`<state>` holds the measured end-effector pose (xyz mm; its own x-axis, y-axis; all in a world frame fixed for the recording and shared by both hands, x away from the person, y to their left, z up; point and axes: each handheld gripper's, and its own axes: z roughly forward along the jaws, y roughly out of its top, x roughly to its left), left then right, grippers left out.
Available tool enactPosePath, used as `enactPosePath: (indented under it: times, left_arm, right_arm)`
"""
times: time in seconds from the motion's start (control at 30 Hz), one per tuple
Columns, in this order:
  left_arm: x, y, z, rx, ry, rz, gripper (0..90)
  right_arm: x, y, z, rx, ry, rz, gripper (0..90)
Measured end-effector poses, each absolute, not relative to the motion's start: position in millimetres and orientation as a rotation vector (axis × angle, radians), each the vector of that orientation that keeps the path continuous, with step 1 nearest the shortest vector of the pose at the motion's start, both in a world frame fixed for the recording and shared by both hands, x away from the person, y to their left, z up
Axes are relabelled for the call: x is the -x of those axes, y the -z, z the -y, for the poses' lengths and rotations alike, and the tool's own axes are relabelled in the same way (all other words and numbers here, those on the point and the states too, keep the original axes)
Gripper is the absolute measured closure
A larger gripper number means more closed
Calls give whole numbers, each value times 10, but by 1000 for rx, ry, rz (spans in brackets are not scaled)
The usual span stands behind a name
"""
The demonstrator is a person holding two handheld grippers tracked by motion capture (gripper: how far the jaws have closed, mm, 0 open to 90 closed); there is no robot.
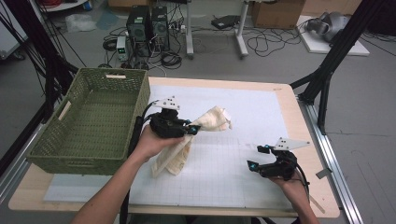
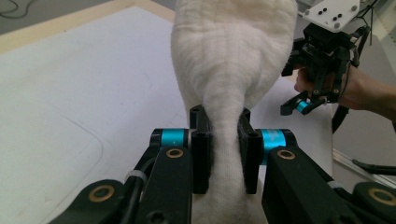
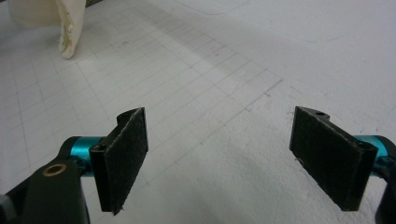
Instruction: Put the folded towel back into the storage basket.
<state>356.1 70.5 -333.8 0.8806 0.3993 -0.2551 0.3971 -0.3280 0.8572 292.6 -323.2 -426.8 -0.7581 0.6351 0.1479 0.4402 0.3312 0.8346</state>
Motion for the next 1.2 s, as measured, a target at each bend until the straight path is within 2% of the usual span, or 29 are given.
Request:
enactPosePath:
  times: [0.83, 1.2]
  left_arm:
    - [-3499, 2874, -1194, -1911, -9, -564, 795]
    - [-3505, 2815, -1274, -1903, -19, -582, 795]
  right_arm:
    - [-2955, 4251, 3214, -973, -1406, -2384, 189]
    - [-2968, 4257, 3210, -972, -1402, -2388, 188]
